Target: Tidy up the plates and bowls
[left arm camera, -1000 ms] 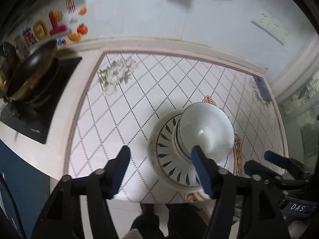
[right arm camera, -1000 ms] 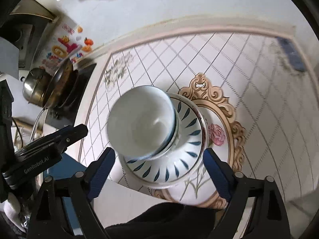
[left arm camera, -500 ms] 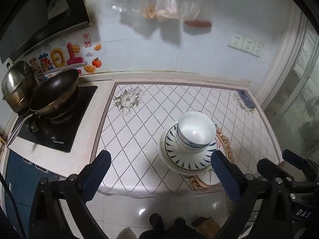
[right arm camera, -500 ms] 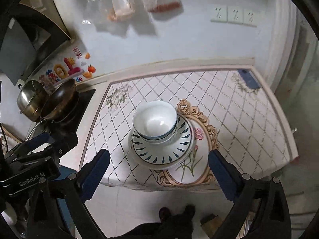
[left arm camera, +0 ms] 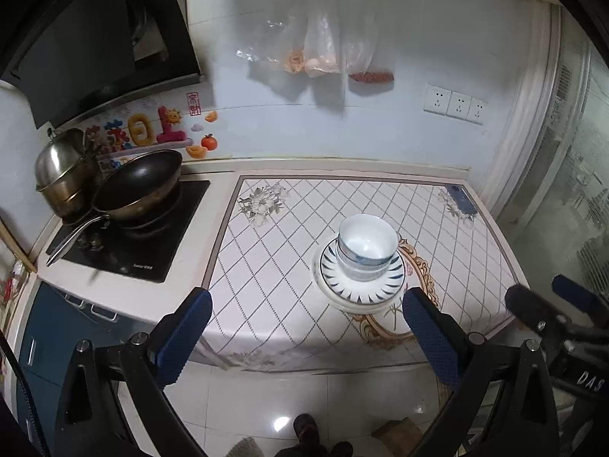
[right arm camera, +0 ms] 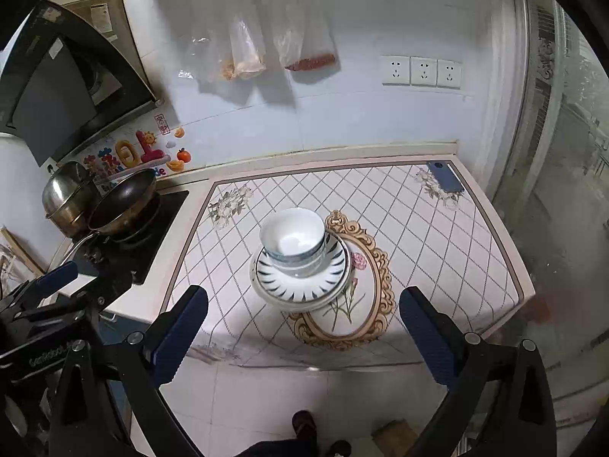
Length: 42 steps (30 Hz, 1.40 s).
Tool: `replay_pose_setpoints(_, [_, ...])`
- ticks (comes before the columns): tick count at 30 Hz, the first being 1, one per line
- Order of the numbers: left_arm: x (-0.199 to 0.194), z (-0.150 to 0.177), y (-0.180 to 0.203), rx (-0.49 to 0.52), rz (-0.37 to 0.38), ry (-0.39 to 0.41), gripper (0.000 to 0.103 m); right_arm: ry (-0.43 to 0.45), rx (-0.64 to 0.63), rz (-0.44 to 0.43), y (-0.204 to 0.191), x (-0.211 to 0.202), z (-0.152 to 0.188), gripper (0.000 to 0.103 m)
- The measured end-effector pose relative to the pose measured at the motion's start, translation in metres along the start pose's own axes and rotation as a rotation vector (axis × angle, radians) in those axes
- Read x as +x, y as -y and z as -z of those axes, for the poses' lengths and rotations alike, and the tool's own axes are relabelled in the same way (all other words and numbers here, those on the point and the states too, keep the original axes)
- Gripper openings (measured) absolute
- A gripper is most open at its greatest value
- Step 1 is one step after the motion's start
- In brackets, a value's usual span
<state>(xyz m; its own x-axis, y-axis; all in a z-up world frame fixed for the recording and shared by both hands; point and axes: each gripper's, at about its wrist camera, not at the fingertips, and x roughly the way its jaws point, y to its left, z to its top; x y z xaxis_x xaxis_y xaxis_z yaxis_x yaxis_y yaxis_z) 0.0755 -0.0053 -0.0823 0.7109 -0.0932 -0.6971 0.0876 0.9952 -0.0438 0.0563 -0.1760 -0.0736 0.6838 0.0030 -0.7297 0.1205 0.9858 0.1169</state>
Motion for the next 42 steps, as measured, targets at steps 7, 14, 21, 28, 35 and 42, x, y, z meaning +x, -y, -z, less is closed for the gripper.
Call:
replay_pose_setpoints(7, [-0.027, 0.017, 0.002, -0.022, -0.021, 0.011, 0.103, 0.032, -0.022, -0.003, 0.006, -0.035, 0.017, 0.103])
replay_pose_setpoints(14, [-0.051, 0.022, 0.000, -0.023, -0.042, 0.047, 0.103, 0.074, -0.045, -0.001, 0.004, -0.068, 0.025, 0.103])
replay_pose_setpoints(21, [-0.070, 0.022, -0.006, -0.006, -0.035, 0.086, 0.103, 0.126, -0.053, 0.023, -0.005, -0.090, 0.026, 0.103])
replay_pose_setpoints(28, [-0.078, 0.024, -0.015, -0.002, -0.033, 0.108, 0.103, 0.170, -0.052, 0.042, -0.012, -0.107, 0.026, 0.103])
replay_pose_setpoints(35, [-0.082, 0.025, -0.025, -0.012, -0.036, 0.123, 0.103, 0.172, -0.047, 0.036, -0.018, -0.107, 0.028, 0.103])
replay_pose_setpoints(42, [-0.082, 0.027, -0.031, -0.015, -0.033, 0.117, 0.103, 0.165, -0.047, 0.036, -0.020, -0.106, 0.029, 0.103])
